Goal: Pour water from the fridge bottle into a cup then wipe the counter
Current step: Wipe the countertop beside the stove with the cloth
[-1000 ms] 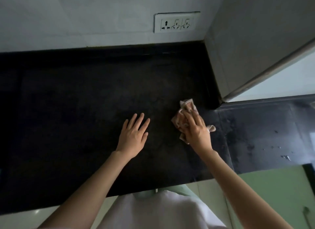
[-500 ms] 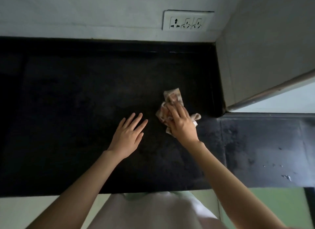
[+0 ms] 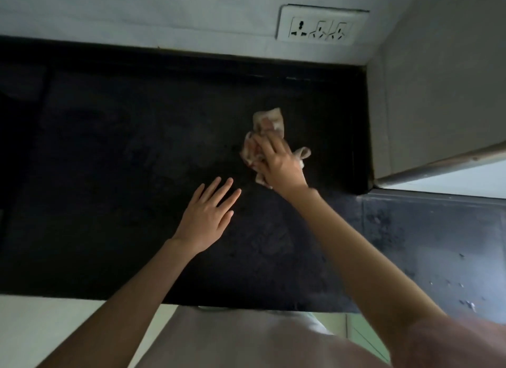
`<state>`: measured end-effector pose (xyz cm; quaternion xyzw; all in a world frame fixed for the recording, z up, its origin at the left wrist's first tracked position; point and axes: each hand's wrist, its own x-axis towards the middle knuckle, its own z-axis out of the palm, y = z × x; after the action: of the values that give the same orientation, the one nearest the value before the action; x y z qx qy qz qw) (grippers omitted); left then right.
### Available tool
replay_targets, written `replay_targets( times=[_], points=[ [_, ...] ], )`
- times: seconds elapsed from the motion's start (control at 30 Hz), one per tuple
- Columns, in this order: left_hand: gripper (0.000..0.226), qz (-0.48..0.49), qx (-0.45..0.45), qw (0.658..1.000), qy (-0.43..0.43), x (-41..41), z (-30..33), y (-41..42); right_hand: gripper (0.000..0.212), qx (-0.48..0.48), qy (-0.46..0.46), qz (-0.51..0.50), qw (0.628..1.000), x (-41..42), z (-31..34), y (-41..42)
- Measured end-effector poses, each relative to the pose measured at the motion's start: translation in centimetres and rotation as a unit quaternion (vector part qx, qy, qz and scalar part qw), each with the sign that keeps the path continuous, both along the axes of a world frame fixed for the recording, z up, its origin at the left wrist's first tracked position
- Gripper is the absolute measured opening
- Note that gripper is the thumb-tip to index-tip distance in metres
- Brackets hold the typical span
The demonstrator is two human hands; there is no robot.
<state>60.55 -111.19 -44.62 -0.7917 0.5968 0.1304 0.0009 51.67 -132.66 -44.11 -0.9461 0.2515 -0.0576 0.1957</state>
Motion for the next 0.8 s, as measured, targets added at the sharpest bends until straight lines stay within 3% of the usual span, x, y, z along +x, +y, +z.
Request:
replay_targets(
  times=[0.1, 0.2, 0.37, 0.53, 0.67, 0.8],
  points=[
    [0.051, -0.001, -0.011, 1.0, 0.008, 0.0, 0.0, 0.1, 0.055, 0.005, -0.034, -0.003, 0.999, -5.1, -0.7, 1.4],
    [0.051, 0.003, -0.014, 1.0, 0.011, 0.1, 0.0, 0.2, 0.053, 0.011, -0.057, -0.121, 0.991, -7.3, -1.3, -2.7],
    [0.05, 0.005, -0.015, 1.0, 0.012, -0.1, -0.2, 0.1, 0.058, 0.063, -0.018, -0.216, 0.974, -0.9, -0.2, -11.7],
    [0.049, 0.001, -0.024, 0.999, 0.021, 0.1, -0.2, 0.2, 0.053, 0.05, 0.017, -0.089, 0.995, 7.1, 0.1, -9.2],
    [0.051, -0.002, -0.011, 1.0, 0.006, 0.1, -0.1, 0.1, 0.06, 0.034, -0.006, 0.017, 0.999, 3.5, 0.3, -1.3],
    [0.051, 0.003, -0.009, 1.0, 0.011, 0.2, -0.1, 0.1, 0.06, 0.029, -0.036, -0.048, 0.998, -3.3, -0.8, -1.0]
  ],
)
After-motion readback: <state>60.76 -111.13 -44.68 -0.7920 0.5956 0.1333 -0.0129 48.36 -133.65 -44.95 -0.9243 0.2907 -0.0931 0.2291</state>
